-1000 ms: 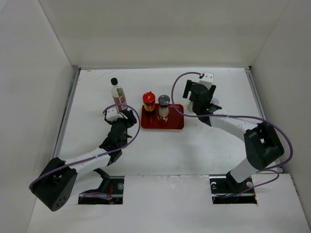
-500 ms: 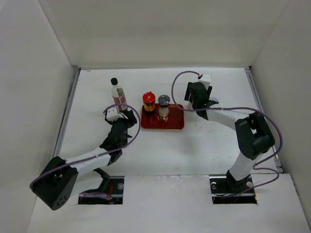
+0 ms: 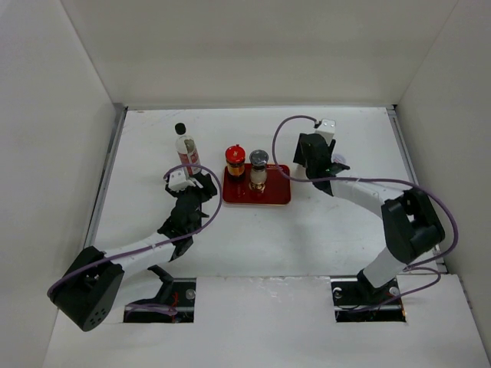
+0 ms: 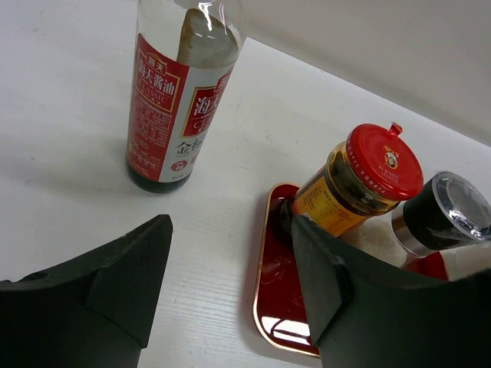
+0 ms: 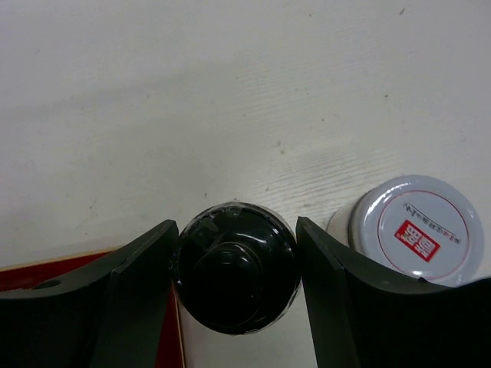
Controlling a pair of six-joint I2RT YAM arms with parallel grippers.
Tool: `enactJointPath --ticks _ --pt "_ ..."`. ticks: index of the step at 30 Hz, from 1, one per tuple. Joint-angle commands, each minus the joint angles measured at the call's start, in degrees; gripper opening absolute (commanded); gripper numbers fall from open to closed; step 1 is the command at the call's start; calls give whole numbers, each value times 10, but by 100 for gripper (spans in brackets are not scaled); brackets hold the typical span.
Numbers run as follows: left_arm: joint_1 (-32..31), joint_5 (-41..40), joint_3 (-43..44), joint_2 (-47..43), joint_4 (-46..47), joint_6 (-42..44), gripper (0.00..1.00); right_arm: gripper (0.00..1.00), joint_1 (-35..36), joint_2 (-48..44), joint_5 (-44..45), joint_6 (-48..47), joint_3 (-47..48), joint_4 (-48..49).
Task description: Organize the condiment bottles
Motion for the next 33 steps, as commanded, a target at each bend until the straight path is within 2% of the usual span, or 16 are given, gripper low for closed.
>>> enactJointPath --ticks 1,8,17,19,25,30,33 --pt "5 4 6 3 33 -7 62 51 36 -71 17 4 3 45" --pt "4 4 8 9 32 -7 64 51 103 -64 8 2 5 88" --pt "0 4 4 -6 29 -7 65 55 120 14 -7 7 31 115" --pt "-2 4 1 -13 35 -7 65 61 120 19 -6 9 25 120" --pt "-2 4 1 -12 35 -7 65 90 120 -8 -1 10 4 119" --pt "-1 4 3 -4 33 -7 65 93 110 -93 7 11 -44 116" --pt "-5 4 2 -5 39 -7 65 93 69 -138 57 14 -83 113"
